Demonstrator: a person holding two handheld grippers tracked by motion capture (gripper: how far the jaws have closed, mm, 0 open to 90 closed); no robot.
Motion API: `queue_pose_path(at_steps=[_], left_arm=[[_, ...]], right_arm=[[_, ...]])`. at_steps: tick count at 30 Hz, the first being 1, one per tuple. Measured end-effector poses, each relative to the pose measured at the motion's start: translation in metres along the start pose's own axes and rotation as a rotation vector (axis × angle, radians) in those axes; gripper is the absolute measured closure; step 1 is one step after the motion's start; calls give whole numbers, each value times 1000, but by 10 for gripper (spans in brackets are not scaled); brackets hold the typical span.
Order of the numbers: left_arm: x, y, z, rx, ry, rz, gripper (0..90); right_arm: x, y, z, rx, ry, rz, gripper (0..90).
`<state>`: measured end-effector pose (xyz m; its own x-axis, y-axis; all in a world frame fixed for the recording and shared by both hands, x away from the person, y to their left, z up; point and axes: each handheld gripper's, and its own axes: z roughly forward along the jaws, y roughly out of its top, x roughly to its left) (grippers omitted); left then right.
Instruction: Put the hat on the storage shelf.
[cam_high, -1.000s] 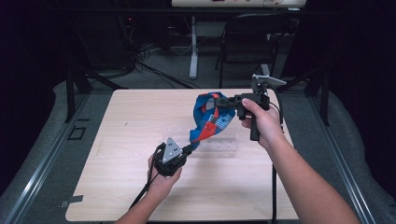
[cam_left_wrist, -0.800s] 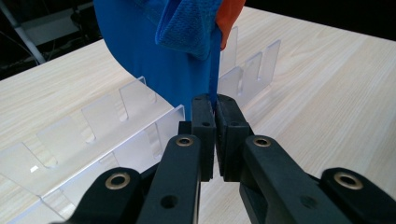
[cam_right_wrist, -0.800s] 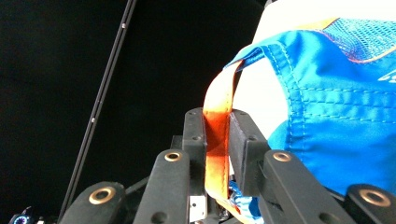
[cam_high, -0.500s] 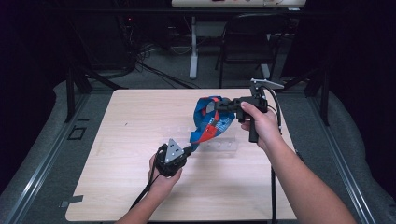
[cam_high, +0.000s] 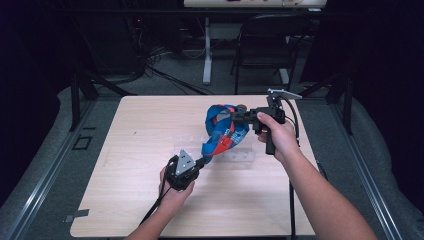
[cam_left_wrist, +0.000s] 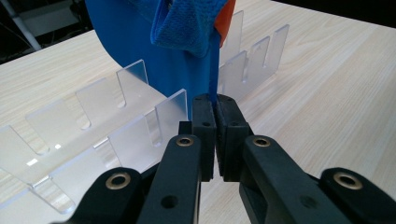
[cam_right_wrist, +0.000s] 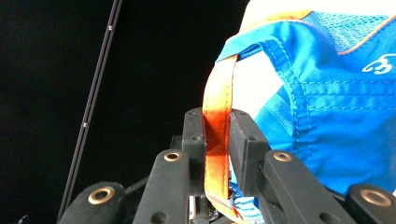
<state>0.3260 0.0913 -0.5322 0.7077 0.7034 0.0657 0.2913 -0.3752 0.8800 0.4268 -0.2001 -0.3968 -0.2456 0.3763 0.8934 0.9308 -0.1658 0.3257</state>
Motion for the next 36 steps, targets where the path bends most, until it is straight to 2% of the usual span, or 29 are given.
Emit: queue_pose_path(at_steps=[6,9,19,26,36], left_arm=[[1,0,0,0,2,-5,878],[2,0,-1,1,-1,-7,876],[2,0,0,-5,0,-17,871],[3,0,-2,-1,6,-15,843],[5,-1,-4,2,10,-17,810]], right_arm=[[-2,0,-1,-15,-5,8,735],[-1,0,-2,-21,-26,-1,727],[-1,1,-9,-48,-49,-13,695],[-1,0,-14,-58,-71,-37,662],[-1,-1,-20,-76,-80,-59,639]])
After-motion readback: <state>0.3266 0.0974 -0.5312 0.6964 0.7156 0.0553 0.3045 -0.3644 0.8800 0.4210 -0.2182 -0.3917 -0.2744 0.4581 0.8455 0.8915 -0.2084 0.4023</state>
